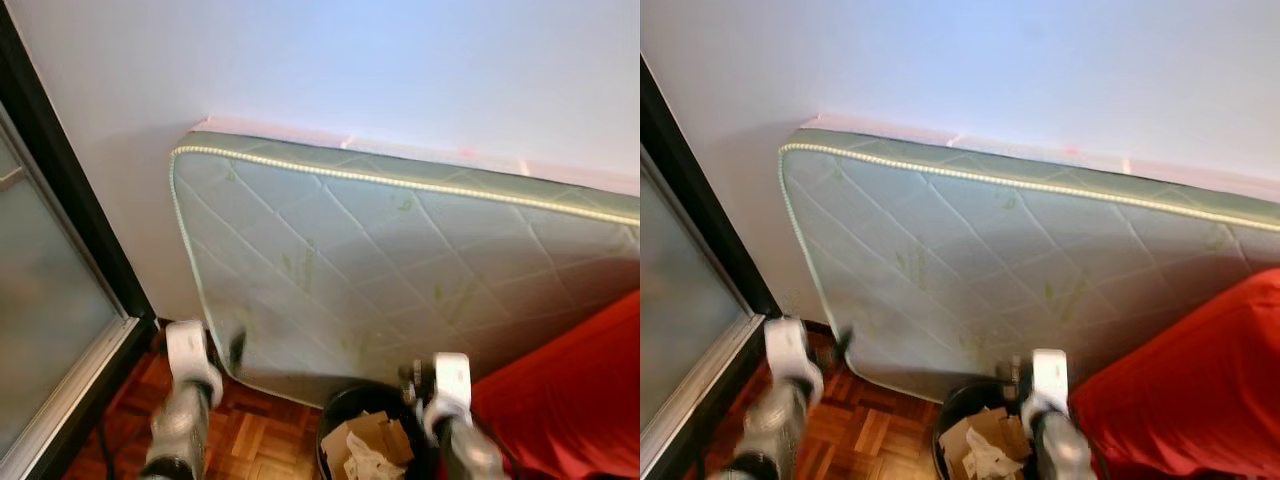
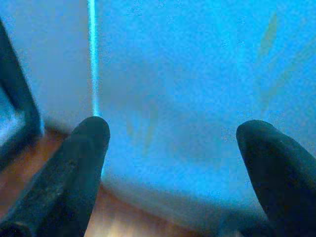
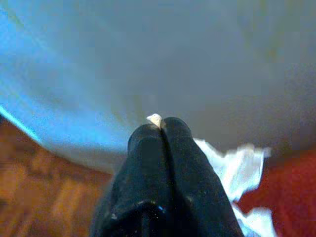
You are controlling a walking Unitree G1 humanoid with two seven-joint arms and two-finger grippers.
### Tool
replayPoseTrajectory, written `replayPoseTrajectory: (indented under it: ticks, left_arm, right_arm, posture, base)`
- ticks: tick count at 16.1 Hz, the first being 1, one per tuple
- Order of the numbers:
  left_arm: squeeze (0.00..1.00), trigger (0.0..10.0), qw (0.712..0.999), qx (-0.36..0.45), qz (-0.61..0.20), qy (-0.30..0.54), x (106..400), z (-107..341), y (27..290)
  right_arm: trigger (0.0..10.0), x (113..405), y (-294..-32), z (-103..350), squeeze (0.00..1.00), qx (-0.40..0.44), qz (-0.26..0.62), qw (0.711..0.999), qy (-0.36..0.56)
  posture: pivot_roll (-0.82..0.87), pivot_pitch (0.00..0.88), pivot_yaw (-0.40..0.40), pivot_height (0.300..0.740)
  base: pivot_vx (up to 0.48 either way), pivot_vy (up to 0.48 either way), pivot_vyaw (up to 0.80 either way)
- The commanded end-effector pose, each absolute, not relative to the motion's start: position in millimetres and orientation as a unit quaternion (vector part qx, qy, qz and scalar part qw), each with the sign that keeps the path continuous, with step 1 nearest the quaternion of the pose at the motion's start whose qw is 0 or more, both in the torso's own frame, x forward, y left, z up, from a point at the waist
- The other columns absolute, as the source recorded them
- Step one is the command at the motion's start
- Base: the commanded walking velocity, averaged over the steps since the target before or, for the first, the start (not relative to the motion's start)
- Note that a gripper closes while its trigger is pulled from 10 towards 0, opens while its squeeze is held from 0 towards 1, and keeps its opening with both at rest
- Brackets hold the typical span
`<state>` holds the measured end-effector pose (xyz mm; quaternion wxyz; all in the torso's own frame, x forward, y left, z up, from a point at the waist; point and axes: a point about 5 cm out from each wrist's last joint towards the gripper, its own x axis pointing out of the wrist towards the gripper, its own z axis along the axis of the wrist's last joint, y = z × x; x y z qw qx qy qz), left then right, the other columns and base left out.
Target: Clean up the room
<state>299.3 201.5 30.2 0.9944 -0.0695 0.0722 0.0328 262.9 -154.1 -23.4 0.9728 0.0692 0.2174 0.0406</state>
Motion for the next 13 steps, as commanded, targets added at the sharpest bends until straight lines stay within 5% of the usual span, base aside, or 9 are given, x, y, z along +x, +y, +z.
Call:
replayPoseTrajectory:
  ticks: [1,13]
  left_arm:
    - [0.00,10.0,0.996,-0.073,0.033,0.043,302.6,38.6,201.4]
    - [0.00,10.0,0.997,-0.069,0.019,0.015,299.2,44.5,194.2]
  right_arm:
    - [10.0,269.3,-156.8,-14.6,0.00,0.075,0.041,0.979,0.185]
    - [10.0,270.3,-154.6,-6.3,0.00,0.092,0.030,0.986,0.136]
  posture:
    - [0.07,0.000,-0.049,0.740]
    - [0.06,0.000,-0.047,0.740]
  base:
    - [0.000,0.000,0.00]
    - [0.000,0.000,0.00]
